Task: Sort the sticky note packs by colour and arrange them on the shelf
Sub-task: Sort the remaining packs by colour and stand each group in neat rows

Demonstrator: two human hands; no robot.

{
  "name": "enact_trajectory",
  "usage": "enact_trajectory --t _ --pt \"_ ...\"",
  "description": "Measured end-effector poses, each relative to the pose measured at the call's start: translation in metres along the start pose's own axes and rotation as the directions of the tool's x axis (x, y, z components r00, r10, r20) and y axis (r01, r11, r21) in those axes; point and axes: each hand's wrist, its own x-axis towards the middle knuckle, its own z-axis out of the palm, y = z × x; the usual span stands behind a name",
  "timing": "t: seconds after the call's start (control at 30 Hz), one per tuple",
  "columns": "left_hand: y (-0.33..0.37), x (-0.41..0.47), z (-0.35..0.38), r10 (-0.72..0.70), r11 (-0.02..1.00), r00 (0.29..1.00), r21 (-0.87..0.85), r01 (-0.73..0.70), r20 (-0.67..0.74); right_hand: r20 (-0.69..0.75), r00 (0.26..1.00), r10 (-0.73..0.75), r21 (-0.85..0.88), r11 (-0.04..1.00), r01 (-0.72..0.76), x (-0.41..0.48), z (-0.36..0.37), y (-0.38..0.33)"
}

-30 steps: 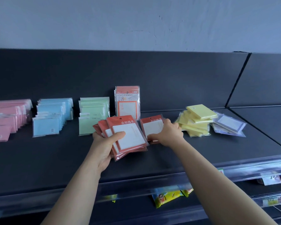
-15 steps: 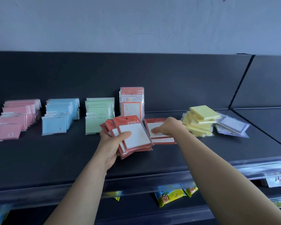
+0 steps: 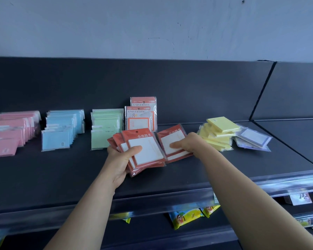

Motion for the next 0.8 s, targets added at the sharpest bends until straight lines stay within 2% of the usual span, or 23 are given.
enact_trajectory --t 0.1,0.17,0.23,0.3,0.4,0.53,0.67,0.73,0.8 --pt "0.001 -0.002 0.001 0.002 1.000 1.000 0.004 -0.002 0.025 -0.071 0.996 -0.054 0.279 0.958 0.071 0.001 -0.009 0.018" --pt "0.003 -0.005 0.003 0.005 1.000 1.000 0.002 -0.005 0.031 -0.016 0.994 -0.105 0.527 0.844 0.098 -0.009 -0.016 0.024" --pt "0.008 -0.010 0.009 0.021 1.000 0.998 -0.005 -0.021 0.056 0.121 0.974 -0.191 0.685 0.726 0.058 -0.023 -0.015 0.024" --pt "0.010 -0.017 0.019 0.044 0.999 0.992 -0.009 -0.043 0.116 0.246 0.930 -0.272 0.689 0.725 0.030 -0.032 -0.004 0.023" --pt "0.010 -0.022 0.036 0.063 0.997 0.978 0.020 -0.068 0.199 0.312 0.892 -0.329 0.678 0.734 0.033 -0.037 0.007 0.022" --pt "0.016 -0.017 0.049 0.128 0.984 0.957 0.087 -0.155 0.261 0.411 0.777 -0.476 0.709 0.703 0.055 -0.038 -0.006 0.028" --pt "0.033 -0.010 0.067 0.177 0.938 0.918 0.220 -0.266 0.356 0.299 0.768 -0.566 0.775 0.613 0.151 -0.033 -0.019 0.031" --pt "0.039 -0.008 0.077 0.222 0.904 0.914 0.280 -0.324 0.339 0.198 0.788 -0.583 0.794 0.567 0.220 -0.031 -0.022 0.030" --pt "0.039 -0.010 0.084 0.236 0.874 0.919 0.344 -0.343 0.317 0.093 0.814 -0.573 0.757 0.572 0.316 -0.029 -0.023 0.032"
